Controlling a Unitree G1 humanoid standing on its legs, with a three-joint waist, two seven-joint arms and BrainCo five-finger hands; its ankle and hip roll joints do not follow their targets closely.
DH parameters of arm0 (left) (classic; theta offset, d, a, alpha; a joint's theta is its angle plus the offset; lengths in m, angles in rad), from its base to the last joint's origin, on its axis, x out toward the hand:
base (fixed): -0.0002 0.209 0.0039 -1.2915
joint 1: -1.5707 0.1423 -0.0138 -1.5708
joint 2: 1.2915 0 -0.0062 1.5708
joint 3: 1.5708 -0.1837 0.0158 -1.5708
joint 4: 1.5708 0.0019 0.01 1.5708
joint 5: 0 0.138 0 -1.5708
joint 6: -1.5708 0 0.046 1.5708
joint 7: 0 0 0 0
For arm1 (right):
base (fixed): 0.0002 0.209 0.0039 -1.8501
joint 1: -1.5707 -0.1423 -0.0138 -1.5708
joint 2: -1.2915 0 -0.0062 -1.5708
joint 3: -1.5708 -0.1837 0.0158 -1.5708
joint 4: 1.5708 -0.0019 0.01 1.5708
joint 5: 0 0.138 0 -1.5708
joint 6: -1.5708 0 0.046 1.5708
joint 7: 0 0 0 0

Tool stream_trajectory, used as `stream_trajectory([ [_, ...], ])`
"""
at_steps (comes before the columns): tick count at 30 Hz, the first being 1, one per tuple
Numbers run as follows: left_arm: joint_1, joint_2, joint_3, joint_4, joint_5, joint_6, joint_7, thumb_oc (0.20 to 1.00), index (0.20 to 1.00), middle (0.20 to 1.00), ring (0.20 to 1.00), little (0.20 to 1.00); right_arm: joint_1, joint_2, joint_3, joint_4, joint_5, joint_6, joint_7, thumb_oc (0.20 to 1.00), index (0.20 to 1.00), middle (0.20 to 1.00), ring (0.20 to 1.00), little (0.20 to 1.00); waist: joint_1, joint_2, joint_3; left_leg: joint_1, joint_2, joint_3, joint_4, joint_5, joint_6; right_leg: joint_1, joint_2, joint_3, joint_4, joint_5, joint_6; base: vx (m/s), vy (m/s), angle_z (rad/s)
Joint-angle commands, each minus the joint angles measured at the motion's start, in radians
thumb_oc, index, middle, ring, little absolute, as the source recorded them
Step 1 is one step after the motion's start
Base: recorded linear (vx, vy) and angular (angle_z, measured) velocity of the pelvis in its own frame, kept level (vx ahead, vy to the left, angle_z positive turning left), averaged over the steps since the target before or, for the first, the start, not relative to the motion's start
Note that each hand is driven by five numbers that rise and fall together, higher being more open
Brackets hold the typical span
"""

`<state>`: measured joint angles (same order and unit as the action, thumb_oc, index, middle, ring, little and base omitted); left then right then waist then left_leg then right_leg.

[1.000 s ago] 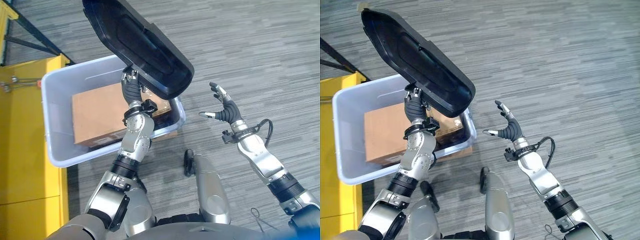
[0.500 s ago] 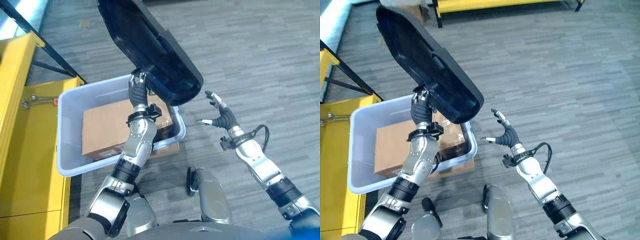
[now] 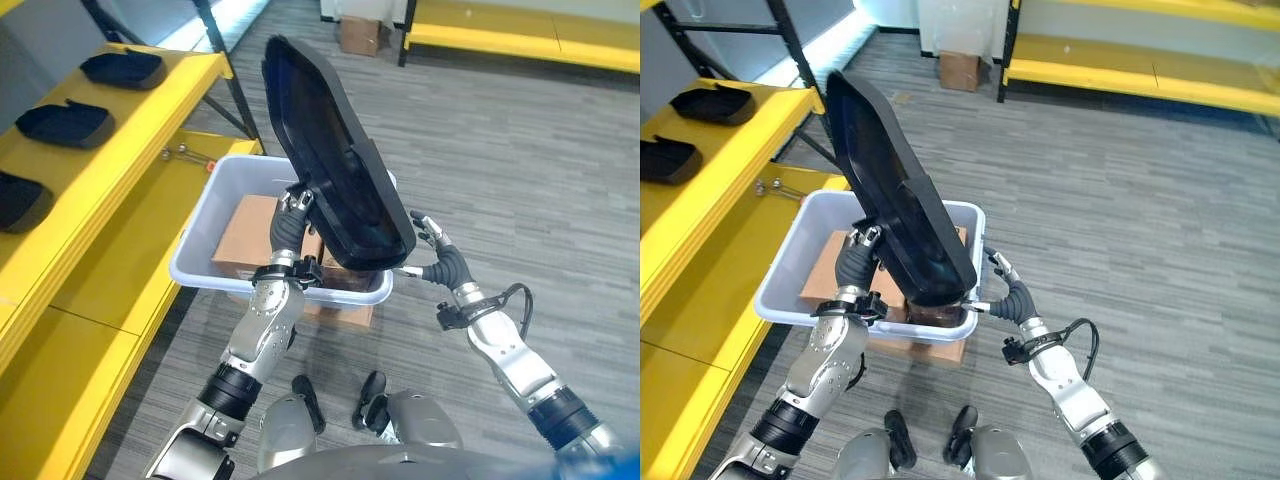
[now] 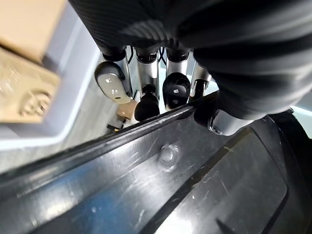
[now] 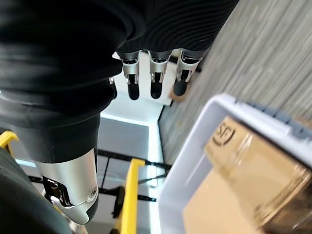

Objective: Move parts from the plastic box to the shelf.

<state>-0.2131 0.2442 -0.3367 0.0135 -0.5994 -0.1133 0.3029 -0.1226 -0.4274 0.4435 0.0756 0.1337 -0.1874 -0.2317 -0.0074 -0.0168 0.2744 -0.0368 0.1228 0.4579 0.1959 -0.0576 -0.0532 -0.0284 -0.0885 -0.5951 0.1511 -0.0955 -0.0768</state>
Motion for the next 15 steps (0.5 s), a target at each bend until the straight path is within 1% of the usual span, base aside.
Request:
stream_trajectory([
  [1,-0.051,0.01,0.024,-0.09,0.034,-0.029,-0.051,0.2,0.2,0.2,0.2,0.2,-0.022,-0.005,-0.002,-0.022,-0.003,-0.037,0.0,1.0,1.0,1.0,1.0,1.0,0.02,-0.001,-0.054,0.096,-0.023,-0.047,-0.211,0.102,-0.021,0.101,-0.075,0.155,-0.107,0.101,0.214,-0.08,0.142,0.36],
  [2,-0.036,0.015,0.026,-0.095,0.055,-0.026,-0.06,0.2,0.2,0.2,0.2,0.2,-0.019,0.002,0.0,-0.026,0.001,-0.033,-0.004,1.0,1.0,1.0,1.0,1.0,0.031,0.003,-0.063,0.11,-0.037,-0.062,-0.251,0.112,-0.017,0.104,-0.08,0.154,-0.121,0.114,0.227,-0.07,0.091,0.33],
  [3,-0.026,0.02,0.029,-0.101,0.059,-0.021,-0.066,0.2,0.2,0.2,0.2,0.2,-0.016,0.006,-0.001,-0.028,0.002,-0.033,-0.002,1.0,1.0,1.0,1.0,1.0,0.037,0.004,-0.068,0.117,-0.044,-0.07,-0.27,0.117,-0.014,0.107,-0.081,0.153,-0.128,0.119,0.232,-0.08,0.106,0.23],
  [6,-0.004,0.032,0.04,-0.108,0.076,-0.01,-0.074,0.2,0.2,0.2,0.2,0.2,-0.008,0.017,0.0,-0.039,0.01,-0.029,0.005,1.0,1.0,1.0,1.0,1.0,0.05,0.007,-0.082,0.118,-0.052,-0.096,-0.283,0.106,-0.003,0.106,-0.079,0.158,-0.121,0.115,0.239,-0.06,0.041,0.26],
  [7,-0.001,0.036,0.041,-0.105,0.071,-0.005,-0.073,0.2,0.2,0.2,0.2,0.2,-0.003,0.022,-0.001,-0.043,0.016,-0.028,0.005,1.0,1.0,1.0,1.0,1.0,0.048,0.009,-0.086,0.114,-0.057,-0.116,-0.283,0.1,0.005,0.097,-0.071,0.179,-0.103,0.099,0.234,-0.11,-0.013,0.29],
  [8,-0.003,0.043,0.043,-0.094,0.071,-0.003,-0.084,0.2,0.2,0.2,0.2,0.2,0.002,0.025,-0.006,-0.044,0.022,-0.036,0.0,1.0,1.0,1.0,1.0,1.0,0.04,0.011,-0.088,0.097,-0.064,-0.146,-0.283,0.107,0.022,0.075,-0.046,0.216,-0.082,0.09,0.211,-0.09,-0.019,0.28],
  [9,-0.003,0.044,0.043,-0.092,0.072,-0.003,-0.088,0.2,0.2,0.2,0.2,0.2,0.003,0.024,-0.006,-0.043,0.024,-0.037,-0.003,1.0,1.0,1.0,1.0,1.0,0.038,0.011,-0.089,0.095,-0.066,-0.154,-0.283,0.107,0.024,0.071,-0.042,0.224,-0.075,0.085,0.209,-0.07,-0.043,0.61],
  [10,-0.003,0.047,0.043,-0.079,0.071,-0.004,-0.108,0.2,0.2,0.2,0.2,0.2,0.009,0.024,-0.012,-0.045,0.034,-0.042,-0.012,1.0,1.0,1.0,1.0,1.0,0.029,0.012,-0.092,0.086,-0.076,-0.191,-0.283,0.106,0.031,0.056,-0.015,0.27,-0.038,0.07,0.198,-0.01,-0.057,0.8],
  [11,0.006,0.049,0.042,-0.063,0.068,-0.013,-0.13,0.2,0.2,0.2,0.2,0.2,0.02,0.024,-0.023,-0.054,0.043,-0.052,-0.016,1.0,1.0,1.0,1.0,1.0,0.019,0.011,-0.094,0.075,-0.089,-0.235,-0.283,0.105,0.037,0.037,0.024,0.32,0.021,0.055,0.189,-0.04,-0.087,0.91],
  [12,0.024,0.053,0.042,-0.056,0.071,-0.034,-0.143,0.2,0.2,0.2,0.2,0.2,0.029,0.026,-0.033,-0.072,0.046,-0.06,-0.008,1.0,1.0,1.0,1.0,1.0,0.012,0.009,-0.097,0.065,-0.1,-0.271,-0.283,0.11,0.038,0.016,0.062,0.361,0.065,0.057,0.184,-0.02,-0.104,0.91],
  [14,0.05,0.056,0.053,-0.062,0.063,-0.041,-0.16,0.2,0.2,0.2,0.2,0.2,0.04,0.023,-0.048,-0.091,0.063,-0.077,0.014,1.0,1.0,1.0,1.0,1.0,0.014,0.006,-0.098,0.067,-0.119,-0.321,-0.283,0.118,0.032,0.034,0.084,0.38,0.01,0.054,0.168,-0.01,-0.165,1.55],
  [15,0.066,0.055,0.064,-0.076,0.062,-0.05,-0.152,0.2,0.2,0.2,0.2,0.2,0.032,0.011,-0.048,-0.112,0.078,-0.089,0.033,1.0,1.0,1.0,1.0,1.0,0.033,0.007,-0.096,0.06,-0.123,-0.345,-0.283,0.122,0.021,0.08,0.076,0.358,-0.089,0.053,0.154,-0.08,-0.22,1.66],
])
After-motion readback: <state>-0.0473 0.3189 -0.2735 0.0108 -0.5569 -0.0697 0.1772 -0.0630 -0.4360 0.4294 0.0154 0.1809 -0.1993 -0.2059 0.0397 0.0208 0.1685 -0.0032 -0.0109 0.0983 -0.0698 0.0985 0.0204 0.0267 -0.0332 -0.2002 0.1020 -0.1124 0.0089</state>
